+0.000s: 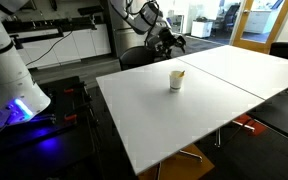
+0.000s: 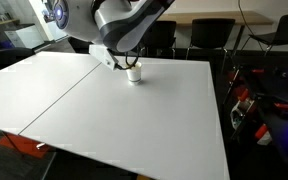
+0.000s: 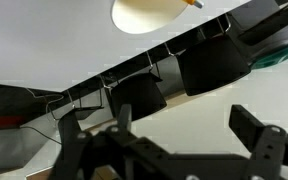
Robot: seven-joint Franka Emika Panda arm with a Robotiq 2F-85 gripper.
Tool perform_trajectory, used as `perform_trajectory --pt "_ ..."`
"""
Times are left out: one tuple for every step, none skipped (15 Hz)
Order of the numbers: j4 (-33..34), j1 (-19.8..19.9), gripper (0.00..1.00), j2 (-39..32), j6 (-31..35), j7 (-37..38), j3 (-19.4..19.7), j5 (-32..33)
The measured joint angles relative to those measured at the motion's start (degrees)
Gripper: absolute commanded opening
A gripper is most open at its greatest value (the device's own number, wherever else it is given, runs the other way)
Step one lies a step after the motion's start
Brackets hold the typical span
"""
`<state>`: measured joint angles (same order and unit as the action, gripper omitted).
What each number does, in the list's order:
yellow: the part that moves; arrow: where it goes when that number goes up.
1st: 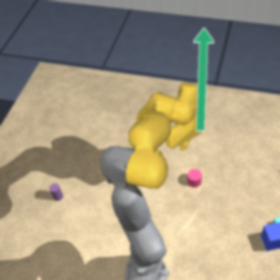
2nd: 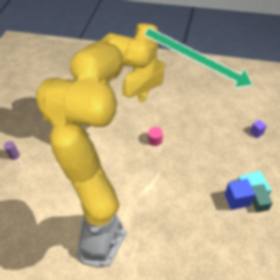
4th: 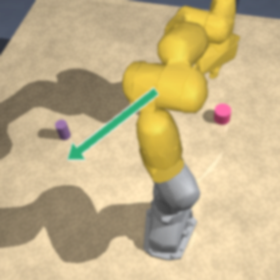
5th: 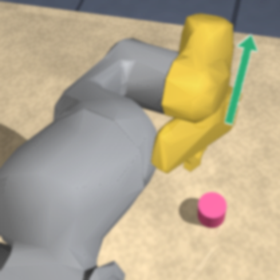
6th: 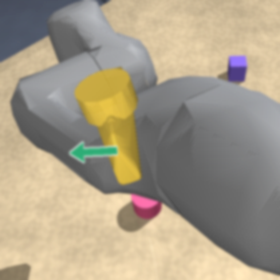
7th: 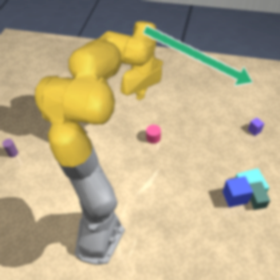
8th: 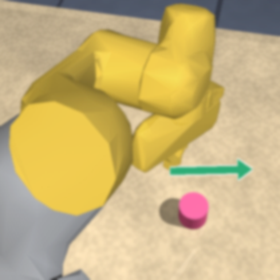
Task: Pick up the pen and put it in the cup
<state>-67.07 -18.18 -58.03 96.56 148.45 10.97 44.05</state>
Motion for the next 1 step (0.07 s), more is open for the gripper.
perform_trajectory --pt "-0.9 0.0 1.00 0.7 0.0 0.6 -0.1 0.0"
